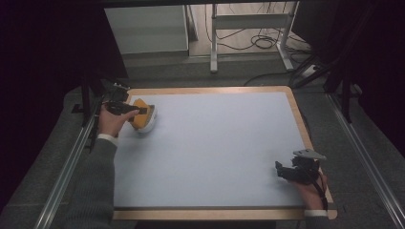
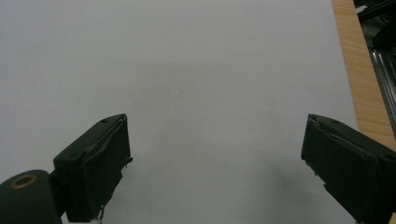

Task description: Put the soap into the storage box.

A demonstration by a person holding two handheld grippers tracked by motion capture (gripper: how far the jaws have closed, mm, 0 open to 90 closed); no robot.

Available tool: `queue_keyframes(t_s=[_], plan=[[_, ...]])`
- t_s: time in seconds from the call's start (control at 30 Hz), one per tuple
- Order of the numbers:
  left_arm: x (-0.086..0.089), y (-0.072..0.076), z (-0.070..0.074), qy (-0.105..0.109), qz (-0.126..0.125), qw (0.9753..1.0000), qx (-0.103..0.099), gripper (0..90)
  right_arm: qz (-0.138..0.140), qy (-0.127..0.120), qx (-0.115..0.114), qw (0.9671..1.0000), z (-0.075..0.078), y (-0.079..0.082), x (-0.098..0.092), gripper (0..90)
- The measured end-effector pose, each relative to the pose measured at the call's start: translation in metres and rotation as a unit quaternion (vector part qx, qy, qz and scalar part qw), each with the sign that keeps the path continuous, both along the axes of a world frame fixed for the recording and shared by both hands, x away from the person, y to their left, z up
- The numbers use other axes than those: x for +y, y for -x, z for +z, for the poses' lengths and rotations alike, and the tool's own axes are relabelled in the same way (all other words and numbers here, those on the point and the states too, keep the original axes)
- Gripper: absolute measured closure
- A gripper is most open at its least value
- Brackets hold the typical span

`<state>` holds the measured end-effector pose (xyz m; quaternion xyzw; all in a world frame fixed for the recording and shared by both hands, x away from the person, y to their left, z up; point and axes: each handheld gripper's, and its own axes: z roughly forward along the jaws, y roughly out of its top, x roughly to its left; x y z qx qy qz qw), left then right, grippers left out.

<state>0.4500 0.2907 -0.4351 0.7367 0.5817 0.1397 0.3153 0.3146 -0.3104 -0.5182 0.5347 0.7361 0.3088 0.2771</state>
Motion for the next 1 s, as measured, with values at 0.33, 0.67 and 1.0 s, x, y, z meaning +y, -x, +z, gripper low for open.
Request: queue_keyframes(t_s=[0.33, 0.67, 1.0], plan=[[-0.003, 0.033, 0.002, 0.023, -0.041, 0.9986, -0.026, 16.5, -0.004, -0.002, -0.006, 1.0, 0.003, 0.003, 0.0, 8.1], [-0.013, 0.073, -0.008, 0.037, -0.09, 0.9942, -0.047, 18.4, -0.003, -0.002, -0.008, 1.0, 0.004, 0.004, 0.001, 8.1], [-0.026, 0.108, -0.028, 0.046, -0.125, 0.9899, -0.049, 19.2, 0.0, -0.001, -0.008, 1.0, 0.004, 0.004, 0.002, 8.1]])
